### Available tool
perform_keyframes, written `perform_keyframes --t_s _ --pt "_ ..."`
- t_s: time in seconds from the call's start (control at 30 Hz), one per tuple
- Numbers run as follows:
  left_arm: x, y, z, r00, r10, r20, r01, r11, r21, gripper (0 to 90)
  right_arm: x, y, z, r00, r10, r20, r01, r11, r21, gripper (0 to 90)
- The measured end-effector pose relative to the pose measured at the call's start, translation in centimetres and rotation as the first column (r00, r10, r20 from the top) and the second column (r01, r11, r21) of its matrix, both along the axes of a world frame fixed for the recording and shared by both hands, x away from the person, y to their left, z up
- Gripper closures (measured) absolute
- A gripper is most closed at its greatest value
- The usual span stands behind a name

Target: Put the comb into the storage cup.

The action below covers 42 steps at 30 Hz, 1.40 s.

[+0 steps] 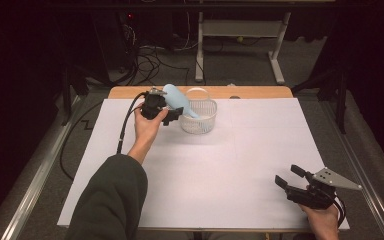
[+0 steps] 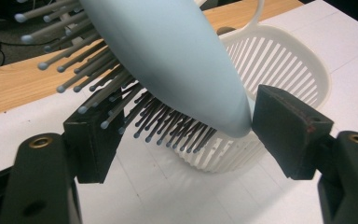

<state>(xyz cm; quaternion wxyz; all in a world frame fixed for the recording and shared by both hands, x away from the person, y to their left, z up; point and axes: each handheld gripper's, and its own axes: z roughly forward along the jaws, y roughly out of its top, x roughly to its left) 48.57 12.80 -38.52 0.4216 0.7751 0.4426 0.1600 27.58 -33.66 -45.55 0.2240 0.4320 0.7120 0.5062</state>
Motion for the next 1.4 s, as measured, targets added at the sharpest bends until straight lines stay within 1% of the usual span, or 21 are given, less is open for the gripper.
perform_keyframes --t_s 0.3,0.7,0.9,1.4 --pt "-0.4 0.4 0.3 0.9999 -0.001 0.012 0.001 1.0 0.01 26.7 0.0 0.0 0.0 1.0 0.0 0.001 0.0 1.0 0.0 24.6" --pt "-1.3 1.6 0.7 0.9994 0.002 0.035 -0.002 1.0 0.005 26.6 0.0 0.0 0.0 1.0 -0.002 0.001 0.002 1.0 0.0 24.6" --pt "-1.6 2.2 0.9 0.9992 0.005 0.039 -0.005 1.0 0.006 26.6 0.0 -0.1 0.0 1.0 -0.007 0.002 0.007 1.0 0.002 24.6" --pt "-2.9 3.8 1.5 0.997 0.01 0.076 -0.009 0.9999 -0.007 26.6 0.0 0.0 0.0 1.0 -0.007 0.006 0.007 1.0 -0.002 24.6"
